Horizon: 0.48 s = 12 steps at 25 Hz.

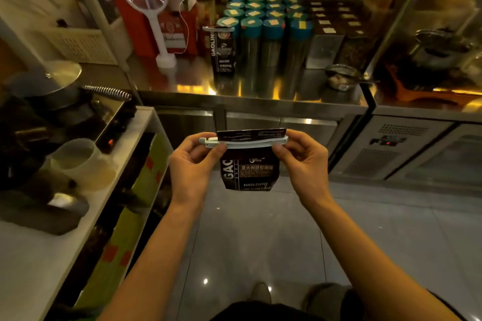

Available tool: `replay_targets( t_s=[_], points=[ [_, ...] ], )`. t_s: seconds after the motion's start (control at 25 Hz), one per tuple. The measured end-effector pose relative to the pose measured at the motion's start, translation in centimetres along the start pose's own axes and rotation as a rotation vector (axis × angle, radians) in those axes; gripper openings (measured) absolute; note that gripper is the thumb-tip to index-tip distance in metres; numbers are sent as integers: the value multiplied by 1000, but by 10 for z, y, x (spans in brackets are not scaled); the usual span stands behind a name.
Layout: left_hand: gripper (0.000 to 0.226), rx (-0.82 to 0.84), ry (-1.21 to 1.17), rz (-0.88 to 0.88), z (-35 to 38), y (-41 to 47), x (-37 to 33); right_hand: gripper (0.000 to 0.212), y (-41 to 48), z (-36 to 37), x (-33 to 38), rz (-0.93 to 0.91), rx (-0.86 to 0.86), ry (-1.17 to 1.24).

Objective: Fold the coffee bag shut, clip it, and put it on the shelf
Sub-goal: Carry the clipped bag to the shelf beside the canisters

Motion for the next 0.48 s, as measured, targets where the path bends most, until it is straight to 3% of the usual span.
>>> replay_targets(
  t_s=[0.28, 0.48],
  points=[
    [24, -88, -26, -42, 29, 155, -2, 30, 150, 33, -64, 56, 41, 39],
    [27, -51, -67, -64, 35, 287, 0, 26, 253, 74, -115, 80, -2, 58]
  ],
)
Point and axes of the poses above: each hand's wrist, its own y-axis towards the middle knuckle, its own z-axis out of the palm, x = y × z, the point moved 10 cm from there along y, towards the middle knuckle, and after that the axes turned 11 degrees about -z, right-handed, at the moved point
